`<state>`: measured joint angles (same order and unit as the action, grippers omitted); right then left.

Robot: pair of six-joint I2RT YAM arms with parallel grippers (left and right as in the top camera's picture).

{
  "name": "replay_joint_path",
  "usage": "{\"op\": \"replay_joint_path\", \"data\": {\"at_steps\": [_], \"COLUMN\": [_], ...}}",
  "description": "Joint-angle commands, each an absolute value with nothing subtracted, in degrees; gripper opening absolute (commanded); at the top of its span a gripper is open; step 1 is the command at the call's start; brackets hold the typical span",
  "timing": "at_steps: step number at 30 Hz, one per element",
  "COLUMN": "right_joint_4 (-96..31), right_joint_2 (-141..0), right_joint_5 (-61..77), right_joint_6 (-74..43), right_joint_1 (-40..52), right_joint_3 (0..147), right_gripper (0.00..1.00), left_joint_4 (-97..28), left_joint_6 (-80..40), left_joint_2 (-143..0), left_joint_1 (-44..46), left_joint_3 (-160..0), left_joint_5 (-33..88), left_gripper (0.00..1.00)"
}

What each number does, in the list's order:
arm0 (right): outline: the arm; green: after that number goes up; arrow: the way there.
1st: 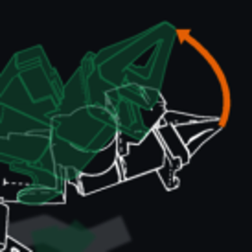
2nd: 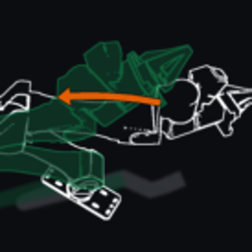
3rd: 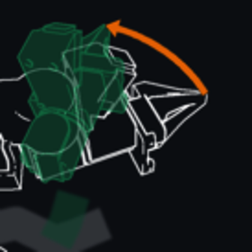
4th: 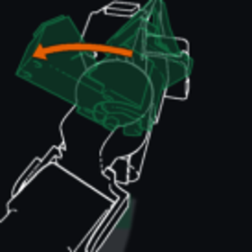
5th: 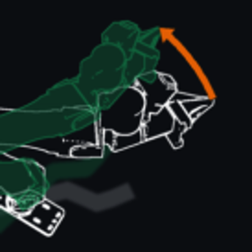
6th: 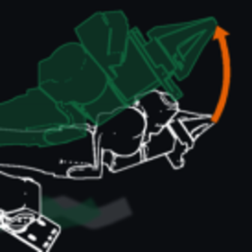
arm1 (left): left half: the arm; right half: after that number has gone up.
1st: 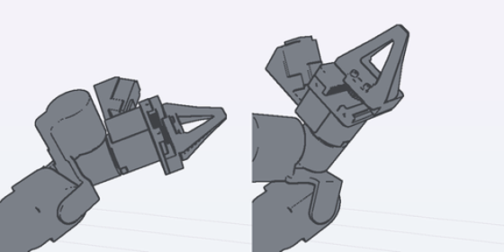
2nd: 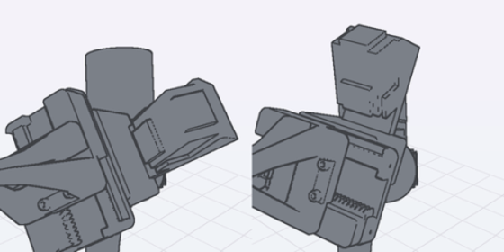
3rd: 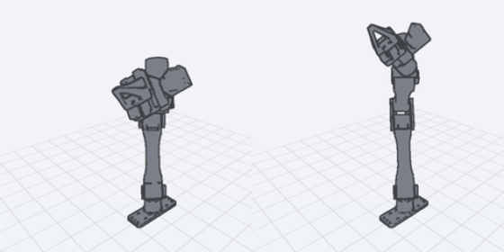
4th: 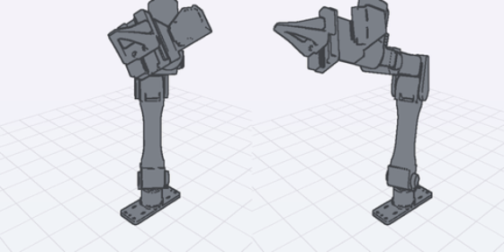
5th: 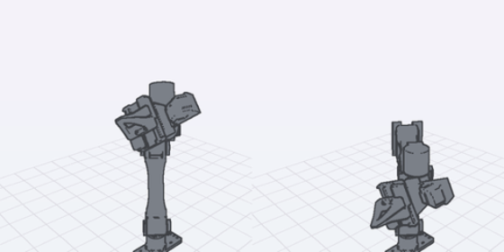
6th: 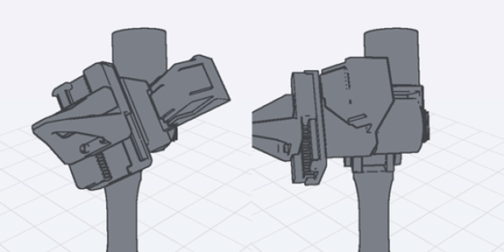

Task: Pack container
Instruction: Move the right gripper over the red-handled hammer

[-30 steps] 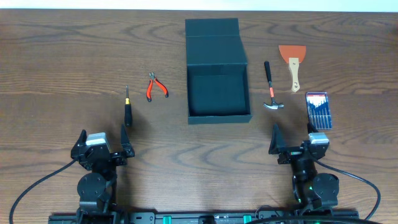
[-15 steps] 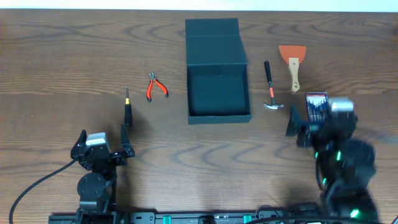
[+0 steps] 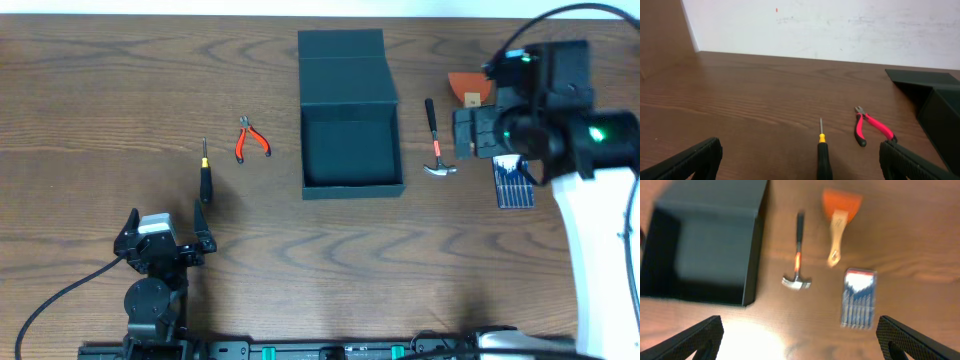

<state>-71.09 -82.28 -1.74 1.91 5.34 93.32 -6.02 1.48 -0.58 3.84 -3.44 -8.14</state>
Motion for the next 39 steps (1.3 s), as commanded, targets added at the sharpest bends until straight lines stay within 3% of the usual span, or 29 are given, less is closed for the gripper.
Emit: {"op": "replay_joint_path", "data": {"at_steps": [1, 23, 39], "right_joint_4": [-73.1, -69.73, -64.66], "right_joint_2": [-87.33, -113.34, -115.83], "right_joint_5": [-0.01, -1.02, -1.04], "right_joint_6": [1.06, 0.3, 1.85], "right_joint_1": [4.89, 2.59, 2.22], "right_joint_3": [94.17, 93.91, 93.62], "right_gripper": [0.99, 0.99, 0.99], "left_joint_4": [-6.92, -6.92, -6.92], "left_joint_6": [1.39, 1.39, 1.39], "left_joint_2": [-0.23, -0.23, -0.23], "left_joint_1": [3.55, 3.55, 3.55], "left_joint_3": [-1.93, -1.93, -1.93], "left_joint_5": [-9.28, -9.28, -9.28], "left_gripper": [0.99, 0.99, 0.98]}}
